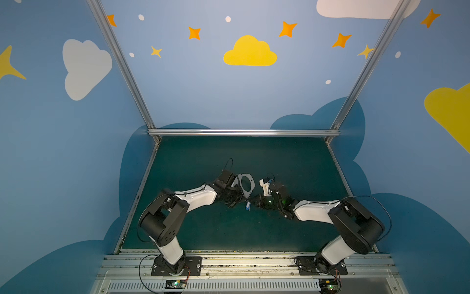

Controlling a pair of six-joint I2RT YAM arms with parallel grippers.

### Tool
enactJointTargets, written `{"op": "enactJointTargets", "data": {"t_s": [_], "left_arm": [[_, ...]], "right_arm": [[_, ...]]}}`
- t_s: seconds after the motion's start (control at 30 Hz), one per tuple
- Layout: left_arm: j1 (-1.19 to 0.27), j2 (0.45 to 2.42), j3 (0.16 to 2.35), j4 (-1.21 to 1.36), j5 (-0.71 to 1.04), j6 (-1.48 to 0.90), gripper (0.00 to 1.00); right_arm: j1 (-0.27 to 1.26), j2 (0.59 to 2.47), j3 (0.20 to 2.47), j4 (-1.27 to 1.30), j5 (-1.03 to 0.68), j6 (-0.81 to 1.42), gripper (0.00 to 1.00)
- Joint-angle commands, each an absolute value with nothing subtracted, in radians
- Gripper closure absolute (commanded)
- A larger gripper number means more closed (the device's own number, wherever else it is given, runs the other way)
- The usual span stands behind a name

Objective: Put the keys on the keyring

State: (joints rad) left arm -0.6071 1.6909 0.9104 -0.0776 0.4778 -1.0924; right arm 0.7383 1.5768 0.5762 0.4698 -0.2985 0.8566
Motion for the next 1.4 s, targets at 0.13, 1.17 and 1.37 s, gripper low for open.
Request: {"op": "enactJointTargets", "data": {"t_s": [0.13,1.17,1.37], "left_arm": [[-0.602,1.672,0.897,-0.138,0.462,-1.075,0.96],[-0.541,1.266,0.912,-0.308,0.352,-0.88,0.6],[-0.562,1.326,0.941,-0.256,0.405,-0.86,0.56]], "right_arm": [[0.74,1.476,0.513,0.746,-0.309,0.843,1.0],[0.741,1.192,0.564,0.501,-0.322,0.59,1.0],[0.758,1.187,0.585,0.49,-0.354,0.575,1.0]]}}
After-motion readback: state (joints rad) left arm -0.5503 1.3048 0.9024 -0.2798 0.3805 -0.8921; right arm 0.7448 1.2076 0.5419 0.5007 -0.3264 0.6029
